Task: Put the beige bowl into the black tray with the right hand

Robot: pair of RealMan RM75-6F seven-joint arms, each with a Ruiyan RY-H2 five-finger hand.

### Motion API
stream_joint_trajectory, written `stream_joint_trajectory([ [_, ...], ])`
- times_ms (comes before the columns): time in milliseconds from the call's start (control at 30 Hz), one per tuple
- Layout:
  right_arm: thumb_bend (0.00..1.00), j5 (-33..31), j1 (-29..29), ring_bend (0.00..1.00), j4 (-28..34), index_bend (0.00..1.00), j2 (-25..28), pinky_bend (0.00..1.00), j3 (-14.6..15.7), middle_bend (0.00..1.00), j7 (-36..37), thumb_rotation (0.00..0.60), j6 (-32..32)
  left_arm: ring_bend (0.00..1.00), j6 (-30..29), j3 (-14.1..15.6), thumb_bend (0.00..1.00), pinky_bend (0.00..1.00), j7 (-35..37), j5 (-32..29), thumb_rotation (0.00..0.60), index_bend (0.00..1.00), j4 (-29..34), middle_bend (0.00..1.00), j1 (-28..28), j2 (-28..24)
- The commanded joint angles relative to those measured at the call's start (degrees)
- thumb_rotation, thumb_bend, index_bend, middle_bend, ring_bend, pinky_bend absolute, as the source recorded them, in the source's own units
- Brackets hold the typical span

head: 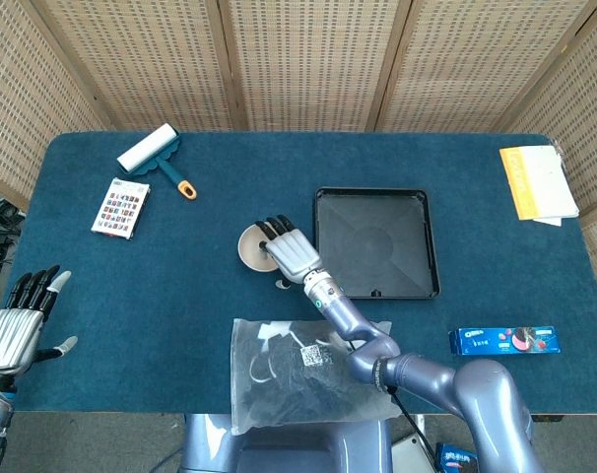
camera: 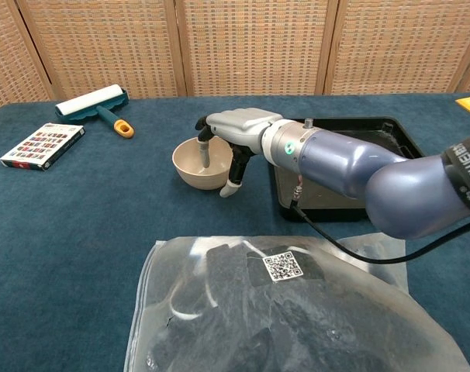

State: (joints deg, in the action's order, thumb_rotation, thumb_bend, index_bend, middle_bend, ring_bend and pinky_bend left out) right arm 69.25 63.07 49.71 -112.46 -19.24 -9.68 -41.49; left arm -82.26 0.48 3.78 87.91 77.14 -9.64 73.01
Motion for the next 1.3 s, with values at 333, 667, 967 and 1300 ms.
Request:
stream_joint_trajectory([
  [333, 0.37, 1.50, 1.85, 0.00, -6.51, 0.53, -3.12, 0.09, 0.81, 0.17, 4.89, 0.600, 1.15, 0.00, 0.47, -0.02, 0.18, 0.00, 0.26, 0.24, 0.600, 0.00, 0.00, 0.00, -0.07, -0.05],
  [667, 0.44, 2.20, 1.74, 0.00, -7.72, 0.61, -3.55, 0.10, 1.42, 0.21, 6.12, 0.600, 0.46, 0.00, 0.85, -0.03, 0.18, 0.00, 0.44, 0.46, 0.600, 0.00, -0.05, 0.00, -0.18, 0.04],
  [967, 0.48, 1.61, 0.86, 0.00, -6.93, 0.63, -3.05, 0.11, 1.76, 0.22, 5.35, 0.600, 0.32, 0.00, 0.91, -0.01, 0.18, 0.00, 0.22, 0.64, 0.600, 0.00, 0.00, 0.00, -0.15, 0.07],
  [1300, 0.53, 0.89, 0.41, 0.00, -6.24, 0.63, -2.83, 0.11, 1.74, 0.22, 4.12, 0.600, 0.15, 0.00, 1.01, -0.09, 0.18, 0.00, 0.01, 0.67, 0.600, 0.00, 0.10, 0.00, -0.16, 0.06],
])
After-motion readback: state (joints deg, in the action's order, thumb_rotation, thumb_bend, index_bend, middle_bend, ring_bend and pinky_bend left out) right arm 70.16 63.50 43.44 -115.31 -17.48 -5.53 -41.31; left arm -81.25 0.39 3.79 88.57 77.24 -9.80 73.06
